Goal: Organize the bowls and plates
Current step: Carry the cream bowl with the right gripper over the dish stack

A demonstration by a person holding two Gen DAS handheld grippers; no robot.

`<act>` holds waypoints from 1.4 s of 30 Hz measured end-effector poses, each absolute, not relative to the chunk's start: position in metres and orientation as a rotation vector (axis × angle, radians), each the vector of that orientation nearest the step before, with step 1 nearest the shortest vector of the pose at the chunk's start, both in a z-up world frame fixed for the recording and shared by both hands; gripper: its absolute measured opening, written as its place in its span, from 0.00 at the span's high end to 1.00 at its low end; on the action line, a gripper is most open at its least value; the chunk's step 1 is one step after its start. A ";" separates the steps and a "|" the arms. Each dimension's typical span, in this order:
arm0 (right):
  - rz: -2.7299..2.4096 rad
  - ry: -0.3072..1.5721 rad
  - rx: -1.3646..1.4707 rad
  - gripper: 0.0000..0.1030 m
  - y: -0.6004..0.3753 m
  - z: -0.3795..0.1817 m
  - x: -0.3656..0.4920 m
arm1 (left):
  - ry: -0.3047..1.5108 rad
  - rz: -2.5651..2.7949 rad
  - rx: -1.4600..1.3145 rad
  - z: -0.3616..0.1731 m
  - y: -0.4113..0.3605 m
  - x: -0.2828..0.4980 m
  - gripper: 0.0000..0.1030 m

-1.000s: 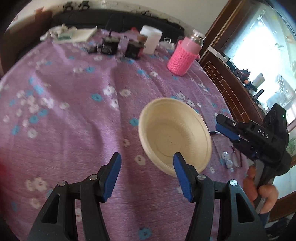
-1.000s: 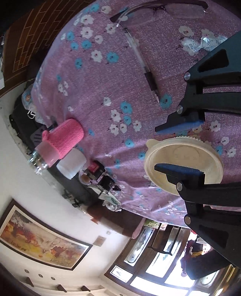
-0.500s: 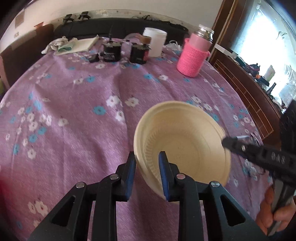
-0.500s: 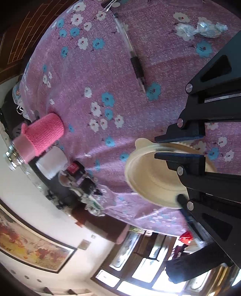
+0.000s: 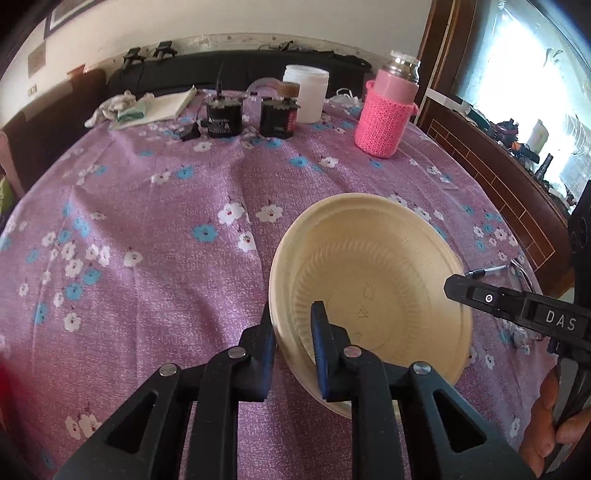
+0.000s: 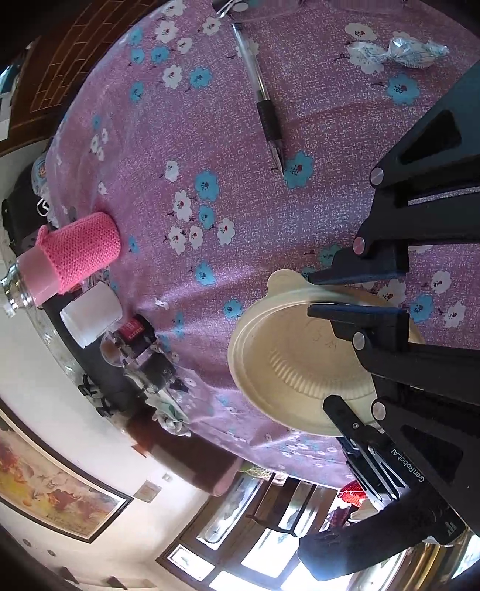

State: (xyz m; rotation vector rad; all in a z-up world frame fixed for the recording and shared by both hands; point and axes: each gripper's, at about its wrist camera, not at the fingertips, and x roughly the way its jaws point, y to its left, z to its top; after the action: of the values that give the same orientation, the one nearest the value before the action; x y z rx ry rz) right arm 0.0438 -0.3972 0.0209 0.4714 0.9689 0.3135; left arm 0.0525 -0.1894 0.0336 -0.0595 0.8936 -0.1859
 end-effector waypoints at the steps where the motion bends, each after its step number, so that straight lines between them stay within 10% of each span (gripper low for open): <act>1: 0.317 0.965 0.461 0.89 -0.395 0.022 0.043 | 0.882 -0.177 -0.050 0.036 -0.189 0.050 0.84; 42: 0.631 0.883 0.360 0.88 -0.278 0.053 -0.021 | 0.671 0.042 -0.009 0.076 -0.084 -0.059 0.83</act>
State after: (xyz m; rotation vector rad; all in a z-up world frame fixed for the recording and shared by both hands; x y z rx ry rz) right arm -0.0209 -0.2775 0.0529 0.3603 0.8829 0.6310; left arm -0.0591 -0.0836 0.0760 -0.0093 0.6713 0.0420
